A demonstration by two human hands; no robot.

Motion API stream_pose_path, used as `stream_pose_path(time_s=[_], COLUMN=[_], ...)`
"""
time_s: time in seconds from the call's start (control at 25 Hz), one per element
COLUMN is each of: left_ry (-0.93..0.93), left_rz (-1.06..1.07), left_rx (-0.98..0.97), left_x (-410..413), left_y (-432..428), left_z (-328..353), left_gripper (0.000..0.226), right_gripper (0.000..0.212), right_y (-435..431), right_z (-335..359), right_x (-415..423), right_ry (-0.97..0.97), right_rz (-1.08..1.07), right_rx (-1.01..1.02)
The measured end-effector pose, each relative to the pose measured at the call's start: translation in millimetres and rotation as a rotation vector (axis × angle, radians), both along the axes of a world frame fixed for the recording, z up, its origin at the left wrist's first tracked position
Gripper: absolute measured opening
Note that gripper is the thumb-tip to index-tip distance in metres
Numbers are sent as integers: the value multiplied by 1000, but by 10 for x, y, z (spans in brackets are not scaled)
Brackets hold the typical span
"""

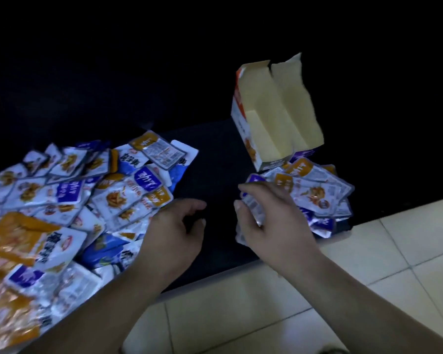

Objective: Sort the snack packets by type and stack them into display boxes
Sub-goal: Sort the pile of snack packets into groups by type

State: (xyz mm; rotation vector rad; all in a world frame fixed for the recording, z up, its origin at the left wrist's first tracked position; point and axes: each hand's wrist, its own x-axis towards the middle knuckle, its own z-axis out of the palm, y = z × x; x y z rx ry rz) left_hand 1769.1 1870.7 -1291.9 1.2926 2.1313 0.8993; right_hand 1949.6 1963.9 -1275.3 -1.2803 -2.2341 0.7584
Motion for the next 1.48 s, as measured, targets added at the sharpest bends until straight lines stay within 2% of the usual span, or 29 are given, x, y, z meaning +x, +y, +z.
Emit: stream_pose_path(time_s=[0.08, 0.12, 0.16, 0.2, 0.32, 0.44, 0.64, 0.72, 0.84, 0.96, 1.04, 1.08, 1.16, 1.24, 1.32, 1.36, 1.48], left_ry=[506, 634, 655, 631, 606, 604, 521, 510, 568, 648, 648, 616, 477, 206, -177, -311, -515], left_rz=[-210, -278, -299, -287, -331, -288, -200, -183, -181, -161, -151, -140, -59, 116, 283, 347, 524], left_rx=[-182, -334, -451, -471, -323, -196, -10, -10, -75, -72, 7, 52, 143, 253, 323, 329, 244], left_x=[-311, -447, -553, -653, -825, -1012, -1134, -1138, -1158, -1170, -1194, -1211, -1212, -1149, -1067, -1045, -1062], left_y=[-224, -317, -380, -455, -626, -733, -877, -859, -789, -696, -674, -685, -707, -699, -639, -603, -542], left_z=[-100, -121, -140, -154, -208, -185, -188, -153, -111, -110, -89, -64, 58, 247, 435, 496, 521], left_gripper=[59, 75, 81, 78, 61, 51, 41, 48, 65, 52, 42, 39, 34, 29, 24, 22, 43], right_gripper=[37, 38, 42, 46, 54, 60, 66, 59, 41, 15, 3, 8, 35, 56, 62, 63, 57], right_y=[-104, -136, -154, -171, -180, -59, 234, 230, 160, 138, 128, 126, 139, 159, 153, 142, 96], right_z=[-118, -181, -238, -277, -301, -255, -236, -244, -337, -360, -327, -309, -284, -242, -219, -202, -75], right_x=[-308, -440, -549, -675, -972, -1298, -1850, -1901, -1723, -1519, -1463, -1459, -1468, -1493, -1521, -1525, -1469], right_ry=[42, 22, -8, -35, -27, 1, -275, -320, -250, -144, -89, -87, -133, -173, -153, -98, 208], right_rz=[44, 78, 111, 144, 213, 296, 343, 319, 324, 329, 279, 253, 230, 215, 194, 180, 1], right_rx=[-156, -195, -216, -227, -246, -214, -298, -316, -170, -170, -175, -166, -167, -194, -238, -273, -488])
